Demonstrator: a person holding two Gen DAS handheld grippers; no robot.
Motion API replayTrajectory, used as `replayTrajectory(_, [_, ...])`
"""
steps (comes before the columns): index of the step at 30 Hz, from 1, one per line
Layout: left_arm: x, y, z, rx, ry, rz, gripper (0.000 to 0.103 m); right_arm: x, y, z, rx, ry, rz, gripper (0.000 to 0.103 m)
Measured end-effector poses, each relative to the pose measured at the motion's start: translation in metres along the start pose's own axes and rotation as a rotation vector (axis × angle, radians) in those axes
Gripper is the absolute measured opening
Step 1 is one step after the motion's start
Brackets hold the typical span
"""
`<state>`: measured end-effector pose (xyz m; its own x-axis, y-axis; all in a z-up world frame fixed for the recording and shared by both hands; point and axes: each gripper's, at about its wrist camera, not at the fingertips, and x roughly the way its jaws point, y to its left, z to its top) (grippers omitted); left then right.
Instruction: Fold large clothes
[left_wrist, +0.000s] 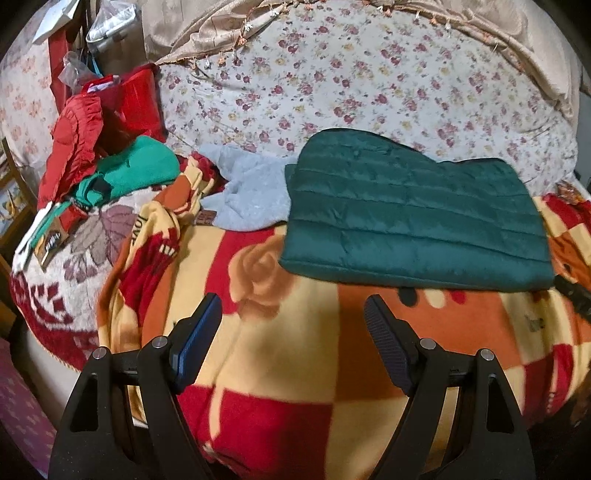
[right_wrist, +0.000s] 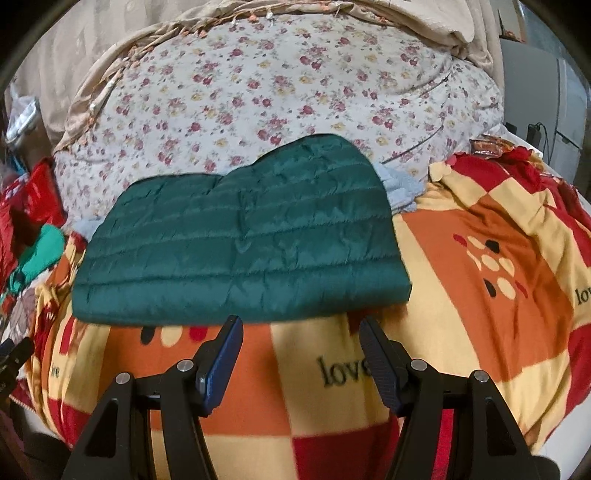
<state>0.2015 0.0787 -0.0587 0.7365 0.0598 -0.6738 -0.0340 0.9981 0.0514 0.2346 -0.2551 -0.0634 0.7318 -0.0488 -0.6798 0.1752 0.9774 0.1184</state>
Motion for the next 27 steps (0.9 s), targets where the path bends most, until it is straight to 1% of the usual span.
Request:
replayTrajectory(2, [0.011,0.002,0.007,0.004,-0.003,0.009,0.080,0.007,-0.007,0.008,0.012,-0.015,0.005,0.063])
replayTrajectory(4, [0.023,0.005,0.015,0.000,-0.002,0.002,0.080,0.015,-0.015,0.019,0.026,-0.025,0.001,0.063])
replayTrajectory(6, [0.037,0.010,0.028,-0.026,0.010,-0.037,0.080,0.024,-0.024,0.033,0.043,-0.034,0.001,0.064])
replayTrajectory(8, [0.053,0.017,0.045,-0.069,0.020,-0.094,0.080,0.036,-0.034,0.047,0.058,-0.038,0.001,0.069])
replayTrajectory(9, [0.062,0.019,0.053,-0.086,0.025,-0.123,0.080,0.044,-0.040,0.054,0.069,-0.035,0.000,0.069])
replayTrajectory(11, [0.084,0.021,0.072,-0.112,0.051,-0.179,0.080,0.063,-0.048,0.066,0.093,-0.006,0.007,0.069])
replayTrajectory(12, [0.098,0.021,0.080,-0.120,0.067,-0.200,0.080,0.078,-0.054,0.073,0.114,0.027,0.020,0.069])
replayTrajectory(16, [0.150,0.020,0.099,-0.128,0.163,-0.204,0.080,0.122,-0.064,0.080,0.176,0.119,0.061,0.069])
replayTrajectory(17, [0.167,0.020,0.100,-0.133,0.212,-0.224,0.071,0.130,-0.063,0.081,0.176,0.129,0.073,0.069])
replayTrajectory(18, [0.175,0.020,0.098,-0.139,0.242,-0.254,0.049,0.134,-0.059,0.082,0.167,0.133,0.078,0.068])
replayTrajectory(19, [0.183,0.020,0.095,-0.163,0.282,-0.315,0.040,0.136,-0.054,0.083,0.154,0.139,0.081,0.067])
replayTrajectory(20, [0.183,0.022,0.093,-0.179,0.283,-0.312,0.039,0.139,-0.050,0.084,0.144,0.146,0.082,0.067])
replayTrajectory(21, [0.180,0.021,0.090,-0.178,0.267,-0.302,0.038,0.141,-0.045,0.084,0.134,0.152,0.083,0.067])
replayTrajectory(24, [0.171,0.015,0.081,-0.139,0.229,-0.251,0.038,0.146,-0.038,0.084,0.097,0.157,0.068,0.067])
replayTrajectory(27, [0.163,0.008,0.079,-0.093,0.195,-0.195,0.038,0.145,-0.043,0.085,0.105,0.149,0.066,0.068])
